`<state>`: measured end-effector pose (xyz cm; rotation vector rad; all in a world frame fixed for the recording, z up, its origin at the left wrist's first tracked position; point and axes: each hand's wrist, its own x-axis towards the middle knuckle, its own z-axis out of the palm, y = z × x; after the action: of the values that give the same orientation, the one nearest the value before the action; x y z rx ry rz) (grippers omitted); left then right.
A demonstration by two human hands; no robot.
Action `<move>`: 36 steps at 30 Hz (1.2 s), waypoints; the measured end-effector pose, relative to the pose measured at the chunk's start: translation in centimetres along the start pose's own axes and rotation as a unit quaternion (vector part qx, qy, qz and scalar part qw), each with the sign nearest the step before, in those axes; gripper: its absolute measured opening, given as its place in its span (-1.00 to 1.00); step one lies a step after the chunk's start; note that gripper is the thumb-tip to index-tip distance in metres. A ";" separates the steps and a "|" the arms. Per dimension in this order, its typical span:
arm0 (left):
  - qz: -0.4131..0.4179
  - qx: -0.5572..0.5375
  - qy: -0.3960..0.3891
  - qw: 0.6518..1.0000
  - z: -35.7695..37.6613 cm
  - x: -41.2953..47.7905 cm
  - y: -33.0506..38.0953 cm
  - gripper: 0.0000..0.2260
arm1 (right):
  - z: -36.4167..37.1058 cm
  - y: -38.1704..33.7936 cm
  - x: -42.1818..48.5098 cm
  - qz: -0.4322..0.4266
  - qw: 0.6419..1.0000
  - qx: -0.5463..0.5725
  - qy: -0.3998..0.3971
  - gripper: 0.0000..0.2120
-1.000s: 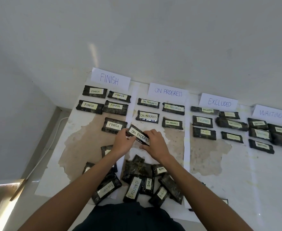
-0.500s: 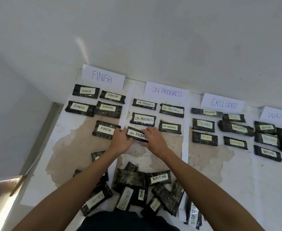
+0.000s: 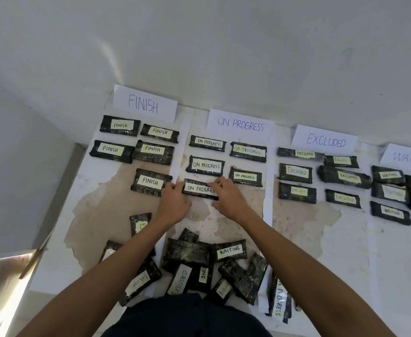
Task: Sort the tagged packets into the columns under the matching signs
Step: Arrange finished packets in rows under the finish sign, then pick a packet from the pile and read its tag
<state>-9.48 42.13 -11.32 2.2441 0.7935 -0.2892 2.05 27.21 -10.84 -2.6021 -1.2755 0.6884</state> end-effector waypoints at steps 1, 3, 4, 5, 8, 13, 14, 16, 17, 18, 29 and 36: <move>0.004 0.001 -0.003 1.000 -0.1 -0.4 0.0 -0.57 | -0.1 0.1 -0.5 0.002 1.000 -0.002 -0.002 -0.45; 0.007 -0.004 -0.011 1.000 -0.1 -1.3 0.1 -0.59 | -0.5 0.1 -1.9 0.008 1.000 0.003 -0.024 -0.48; 0.011 -0.008 -0.018 1.000 -0.1 -1.9 0.2 -0.61 | -0.6 0.2 -2.6 0.010 0.999 0.010 -0.048 -0.50; 0.019 -0.011 -0.028 0.999 0.0 -2.5 0.2 -0.64 | -0.6 0.3 -3.5 0.010 0.997 0.017 -0.080 -0.51; 0.048 -0.012 -0.061 0.997 0.8 -4.3 0.0 -0.68 | -0.1 0.4 -6.6 -0.008 0.987 0.016 -0.158 -0.51; 0.062 -0.009 -0.083 0.995 2.5 -7.0 0.0 -0.71 | 1.7 0.5 -10.3 -0.035 0.982 -0.055 -0.180 -0.43; 0.067 -0.004 -0.080 0.995 2.8 -7.4 0.1 -0.72 | 2.0 0.5 -10.7 -0.037 0.982 -0.065 -0.176 -0.44; 0.083 0.018 -0.068 0.994 3.2 -8.1 0.4 -0.73 | 2.5 0.5 -11.3 -0.036 0.983 -0.076 -0.163 -0.46; 0.092 0.033 -0.059 0.993 3.4 -8.5 0.7 -0.72 | 2.7 0.4 -11.5 -0.036 0.984 -0.081 -0.153 -0.48; 0.101 0.049 -0.052 0.992 3.5 -8.7 0.9 -0.71 | 2.8 0.3 -11.7 -0.037 0.985 -0.087 -0.142 -0.51; 0.127 0.120 -0.039 0.984 6.3 -11.0 5.7 -0.64 | 3.0 2.2 -13.7 -0.064 0.986 -0.121 -0.095 -0.51; 0.133 0.124 0.020 0.983 8.1 -12.0 7.9 -0.63 | 2.3 3.6 -14.5 -0.068 0.990 -0.111 -0.058 -0.54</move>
<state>-13.80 26.65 -7.57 2.5649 0.4902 -0.2243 -4.18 13.56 -9.22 -2.6461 -1.6337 0.7201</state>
